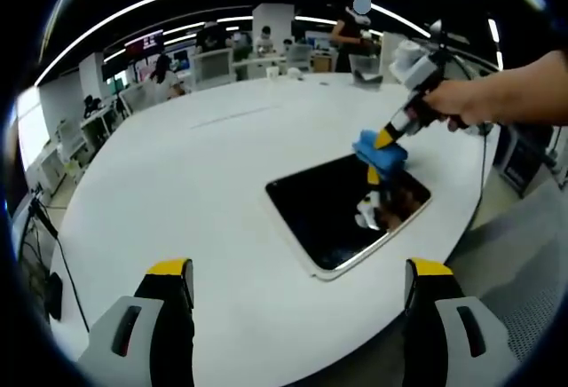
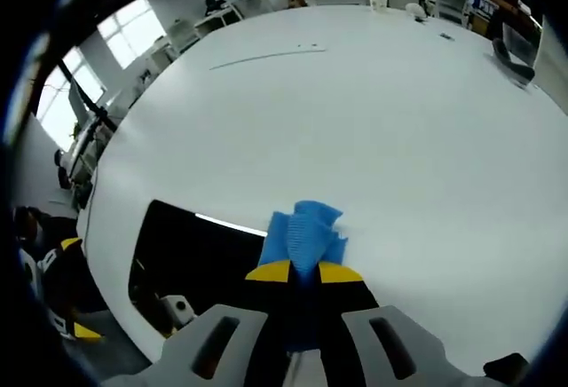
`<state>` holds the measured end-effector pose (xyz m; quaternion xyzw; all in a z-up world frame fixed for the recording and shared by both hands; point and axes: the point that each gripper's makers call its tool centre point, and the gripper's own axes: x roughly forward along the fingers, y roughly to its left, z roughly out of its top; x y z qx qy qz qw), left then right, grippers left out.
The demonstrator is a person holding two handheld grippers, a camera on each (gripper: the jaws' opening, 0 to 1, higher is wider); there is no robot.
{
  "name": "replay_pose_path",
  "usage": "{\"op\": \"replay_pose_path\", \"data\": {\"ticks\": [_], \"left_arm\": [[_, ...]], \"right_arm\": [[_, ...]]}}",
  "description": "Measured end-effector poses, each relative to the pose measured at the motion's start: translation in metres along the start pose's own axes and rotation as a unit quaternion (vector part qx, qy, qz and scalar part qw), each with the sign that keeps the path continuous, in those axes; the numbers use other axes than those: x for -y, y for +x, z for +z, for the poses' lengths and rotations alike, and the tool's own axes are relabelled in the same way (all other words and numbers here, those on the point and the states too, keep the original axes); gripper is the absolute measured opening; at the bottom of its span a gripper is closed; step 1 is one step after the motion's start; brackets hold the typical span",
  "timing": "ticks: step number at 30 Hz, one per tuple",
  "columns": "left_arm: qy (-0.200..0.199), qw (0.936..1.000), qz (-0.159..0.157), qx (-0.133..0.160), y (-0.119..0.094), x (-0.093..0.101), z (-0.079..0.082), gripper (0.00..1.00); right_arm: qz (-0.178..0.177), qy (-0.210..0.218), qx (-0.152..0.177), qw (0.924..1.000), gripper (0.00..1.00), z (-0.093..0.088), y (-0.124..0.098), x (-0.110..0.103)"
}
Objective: Wipe the mirror surface with the cleaning cloth until all visible marks leave the cleaned area.
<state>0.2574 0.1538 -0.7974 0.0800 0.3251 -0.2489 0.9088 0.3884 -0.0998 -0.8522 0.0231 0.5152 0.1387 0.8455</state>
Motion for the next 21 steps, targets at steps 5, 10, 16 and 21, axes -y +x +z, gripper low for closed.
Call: {"op": "replay_pose_path", "data": {"ticks": [5, 10, 16, 21], "left_arm": [[0.0, 1.0, -0.001, 0.001, 0.0, 0.0, 0.0, 0.99], [0.0, 1.0, -0.002, 0.001, 0.001, 0.001, 0.0, 0.99], [0.005, 1.0, -0.004, -0.003, 0.002, 0.001, -0.002, 0.99], [0.01, 0.9999, -0.005, -0.002, 0.002, 0.002, -0.002, 0.99]], "right_arm": [[-0.001, 0.001, -0.004, 1.0, 0.04, -0.001, 0.004, -0.002], [-0.001, -0.003, -0.008, 1.0, 0.04, 0.0, 0.005, -0.005], [0.002, 0.009, -0.011, 0.9999, 0.04, 0.0, 0.007, -0.011], [0.008, 0.008, -0.013, 0.9999, 0.04, 0.0, 0.009, -0.025]]}}
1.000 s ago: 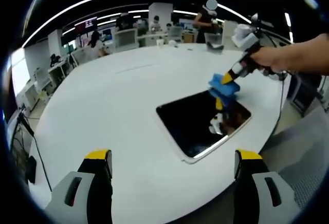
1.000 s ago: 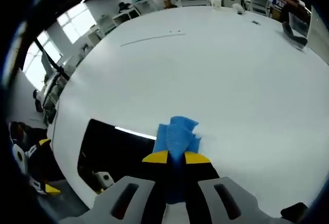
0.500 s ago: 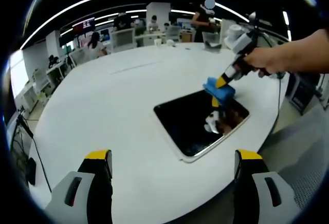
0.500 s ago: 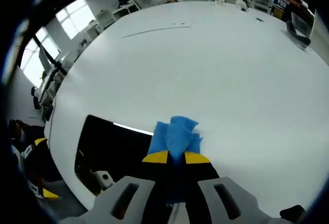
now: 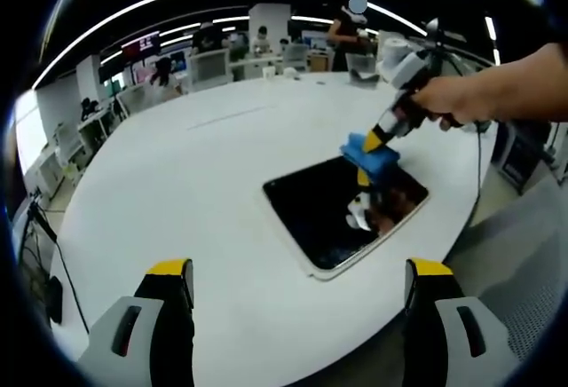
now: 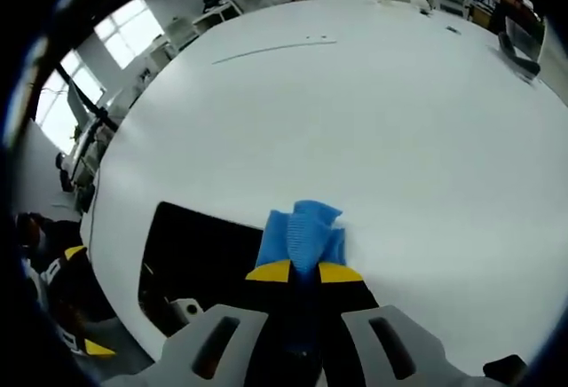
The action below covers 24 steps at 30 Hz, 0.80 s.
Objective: Wipe the mirror surface with the cleaning cloth until all visible marks leave the cleaned area.
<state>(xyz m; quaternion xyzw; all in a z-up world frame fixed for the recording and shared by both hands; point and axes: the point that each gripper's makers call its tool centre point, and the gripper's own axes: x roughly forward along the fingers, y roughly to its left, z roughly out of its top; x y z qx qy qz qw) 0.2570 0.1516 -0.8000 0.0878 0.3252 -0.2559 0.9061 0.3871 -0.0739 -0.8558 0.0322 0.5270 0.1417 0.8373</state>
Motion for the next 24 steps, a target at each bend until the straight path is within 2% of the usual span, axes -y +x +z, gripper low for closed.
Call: {"op": "replay_pose_path", "data": {"ticks": [6, 11, 24], "left_arm": [[0.018, 0.9998, -0.002, -0.003, 0.001, 0.003, -0.001, 0.99], [0.009, 0.9999, -0.011, 0.0, 0.001, 0.006, 0.0, 0.99], [0.026, 0.9994, -0.025, -0.002, 0.001, 0.013, 0.0, 1.0]], "right_arm": [[0.0, 0.001, -0.003, 1.0, 0.04, 0.003, 0.007, -0.009], [0.005, 0.012, -0.004, 0.9999, 0.04, 0.006, 0.01, -0.019], [0.007, 0.005, -0.008, 0.9999, 0.04, 0.006, 0.013, -0.044]]}}
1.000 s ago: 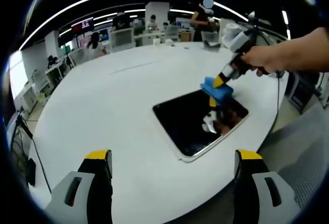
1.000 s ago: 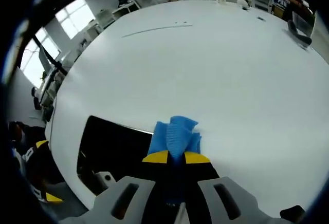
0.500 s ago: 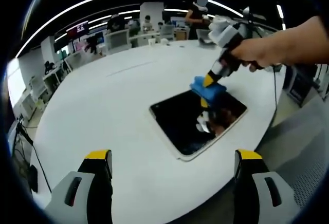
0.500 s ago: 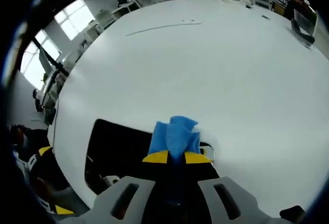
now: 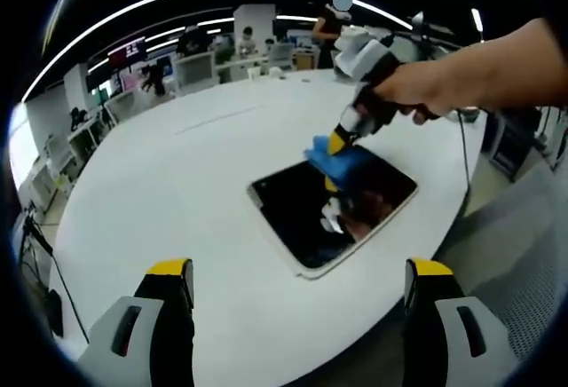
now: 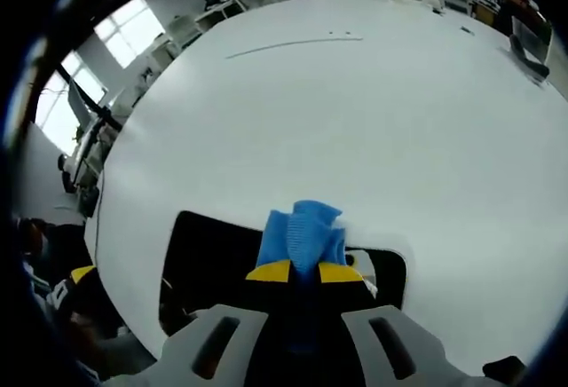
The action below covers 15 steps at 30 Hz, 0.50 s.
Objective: Wipe the mirror surface with the cleaning cloth until all visible marks leave the cleaned area.
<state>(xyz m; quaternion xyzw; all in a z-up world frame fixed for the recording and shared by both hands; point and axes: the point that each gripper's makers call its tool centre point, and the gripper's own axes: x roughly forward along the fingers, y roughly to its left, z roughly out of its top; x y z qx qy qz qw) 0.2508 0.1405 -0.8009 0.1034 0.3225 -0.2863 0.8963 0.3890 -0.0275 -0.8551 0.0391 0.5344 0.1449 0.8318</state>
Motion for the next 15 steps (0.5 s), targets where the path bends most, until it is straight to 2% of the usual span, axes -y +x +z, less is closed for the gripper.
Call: {"op": "replay_pose_path", "data": {"ticks": [7, 15], "left_arm": [[-0.007, 0.9999, -0.002, 0.009, -0.001, 0.0, 0.003, 1.0], [-0.005, 1.0, -0.006, 0.004, 0.001, 0.001, 0.002, 1.0]], "right_arm": [[0.002, -0.007, -0.002, 1.0, 0.04, 0.003, 0.005, -0.007], [0.009, -0.006, -0.001, 0.9999, 0.04, 0.008, 0.011, -0.02]]}}
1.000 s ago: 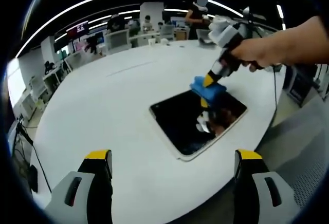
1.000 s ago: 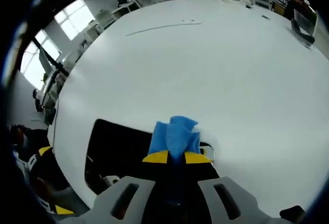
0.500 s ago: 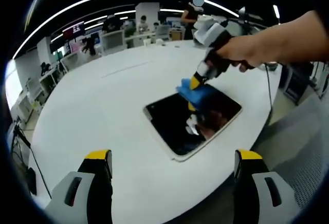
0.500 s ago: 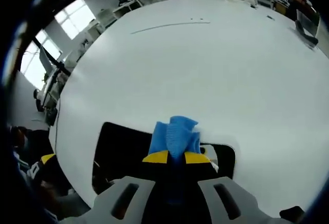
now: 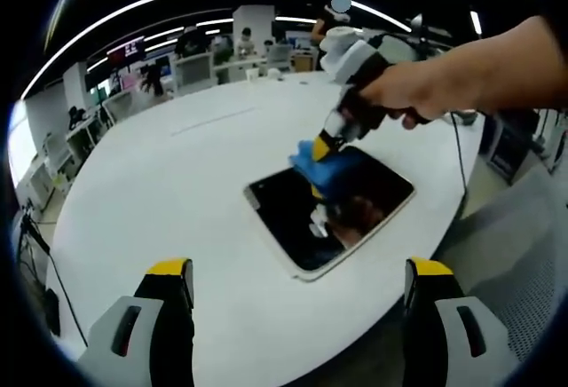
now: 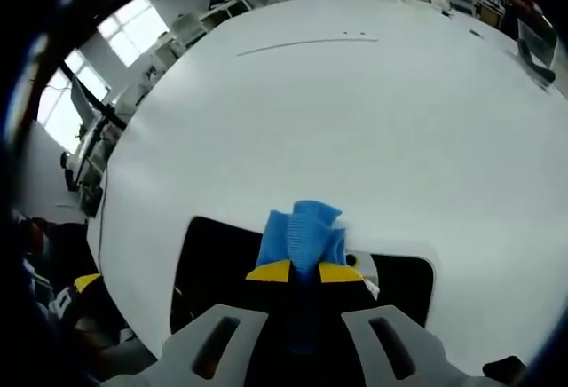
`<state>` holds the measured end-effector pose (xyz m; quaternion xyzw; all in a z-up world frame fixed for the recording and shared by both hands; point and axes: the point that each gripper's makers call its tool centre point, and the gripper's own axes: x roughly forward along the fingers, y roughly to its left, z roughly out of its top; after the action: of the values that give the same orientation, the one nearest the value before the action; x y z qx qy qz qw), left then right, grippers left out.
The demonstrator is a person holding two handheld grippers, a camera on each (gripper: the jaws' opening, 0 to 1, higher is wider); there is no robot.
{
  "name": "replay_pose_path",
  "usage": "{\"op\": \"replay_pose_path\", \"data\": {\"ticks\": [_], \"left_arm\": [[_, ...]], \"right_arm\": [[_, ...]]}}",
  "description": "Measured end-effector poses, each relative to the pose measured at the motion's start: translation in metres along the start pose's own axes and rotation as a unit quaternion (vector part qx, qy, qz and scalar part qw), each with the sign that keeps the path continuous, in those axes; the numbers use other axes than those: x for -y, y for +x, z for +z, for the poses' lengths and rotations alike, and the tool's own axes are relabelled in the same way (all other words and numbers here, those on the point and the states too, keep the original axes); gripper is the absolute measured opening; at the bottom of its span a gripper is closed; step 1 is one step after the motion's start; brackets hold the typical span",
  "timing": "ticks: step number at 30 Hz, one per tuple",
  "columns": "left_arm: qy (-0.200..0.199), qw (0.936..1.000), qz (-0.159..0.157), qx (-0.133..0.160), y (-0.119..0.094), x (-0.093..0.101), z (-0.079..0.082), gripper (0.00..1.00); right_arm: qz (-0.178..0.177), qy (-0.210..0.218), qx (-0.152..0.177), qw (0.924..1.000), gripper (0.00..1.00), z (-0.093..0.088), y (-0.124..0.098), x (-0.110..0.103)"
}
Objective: Wipe the mirror surface with the cleaning cloth until all visible marks leave the cleaned area.
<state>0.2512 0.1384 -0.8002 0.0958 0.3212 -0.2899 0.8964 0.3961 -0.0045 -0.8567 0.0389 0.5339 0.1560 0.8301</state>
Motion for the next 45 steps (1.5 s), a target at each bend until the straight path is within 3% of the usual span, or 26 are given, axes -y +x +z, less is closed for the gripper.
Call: {"op": "replay_pose_path", "data": {"ticks": [22, 45], "left_arm": [[0.005, 1.0, -0.001, -0.003, 0.001, 0.001, -0.002, 1.0], [0.011, 0.9999, -0.003, -0.007, 0.002, 0.003, -0.003, 1.0]], "right_arm": [[0.018, -0.022, -0.006, 0.9996, 0.04, 0.008, 0.015, -0.044], [0.035, -0.05, -0.001, 0.9982, 0.04, 0.012, 0.026, -0.076]]}}
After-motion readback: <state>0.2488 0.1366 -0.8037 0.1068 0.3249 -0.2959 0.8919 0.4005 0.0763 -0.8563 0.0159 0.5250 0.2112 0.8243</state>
